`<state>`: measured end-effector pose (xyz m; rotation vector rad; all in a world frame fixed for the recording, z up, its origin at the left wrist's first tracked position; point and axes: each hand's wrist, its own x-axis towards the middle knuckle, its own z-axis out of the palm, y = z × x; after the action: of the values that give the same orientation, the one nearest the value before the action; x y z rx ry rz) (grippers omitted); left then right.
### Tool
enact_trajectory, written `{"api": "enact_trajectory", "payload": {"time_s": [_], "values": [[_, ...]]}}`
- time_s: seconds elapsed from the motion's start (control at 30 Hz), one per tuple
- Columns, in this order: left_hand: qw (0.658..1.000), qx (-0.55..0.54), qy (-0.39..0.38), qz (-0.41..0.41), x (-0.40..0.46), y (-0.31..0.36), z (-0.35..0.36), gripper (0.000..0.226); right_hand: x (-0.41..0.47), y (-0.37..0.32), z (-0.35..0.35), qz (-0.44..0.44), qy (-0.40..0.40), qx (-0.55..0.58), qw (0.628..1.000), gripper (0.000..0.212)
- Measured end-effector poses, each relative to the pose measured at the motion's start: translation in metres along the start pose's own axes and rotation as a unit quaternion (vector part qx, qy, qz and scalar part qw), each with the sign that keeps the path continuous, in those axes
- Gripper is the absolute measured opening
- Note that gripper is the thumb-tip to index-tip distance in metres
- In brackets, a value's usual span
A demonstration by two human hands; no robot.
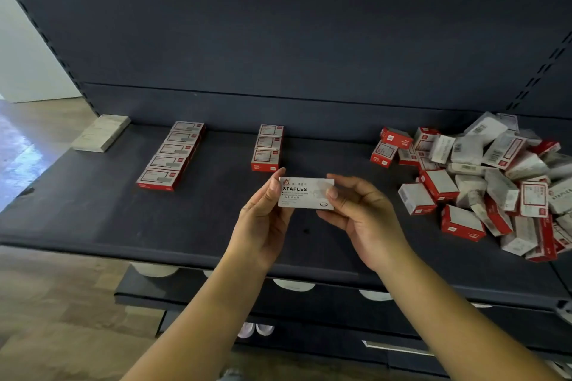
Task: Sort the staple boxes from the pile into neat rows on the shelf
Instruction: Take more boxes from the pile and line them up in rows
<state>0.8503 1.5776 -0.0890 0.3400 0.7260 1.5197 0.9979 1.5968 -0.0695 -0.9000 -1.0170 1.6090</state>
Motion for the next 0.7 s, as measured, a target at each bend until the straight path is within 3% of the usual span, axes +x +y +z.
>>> {"api": "enact_trajectory", "payload": {"time_s": [0.1,0.17,0.3,0.43,0.7], "values": [[0.998,0.010,-0.066,0.012,-0.002,0.020,-0.020,0.047,0.001,0.010,0.026,0.006,-0.017,0.009,1.000,0.025],[0.996,0.019,-0.080,0.020,-0.007,0.039,-0.032,0.032,0.003,0.017,0.049,0.009,-0.030,0.016,0.999,0.027],[0.999,0.014,-0.039,0.021,-0.011,0.091,-0.069,0.017,0.010,0.036,0.107,0.014,-0.040,0.012,0.999,0.024],[0.998,0.057,0.016,0.038,-0.010,0.148,-0.122,0.022,0.019,0.066,0.172,0.039,-0.021,0.024,0.999,0.016],[0.998,0.040,0.024,0.049,-0.014,0.229,-0.193,0.019,0.039,0.109,0.277,0.076,-0.050,0.059,0.994,0.020]]}}
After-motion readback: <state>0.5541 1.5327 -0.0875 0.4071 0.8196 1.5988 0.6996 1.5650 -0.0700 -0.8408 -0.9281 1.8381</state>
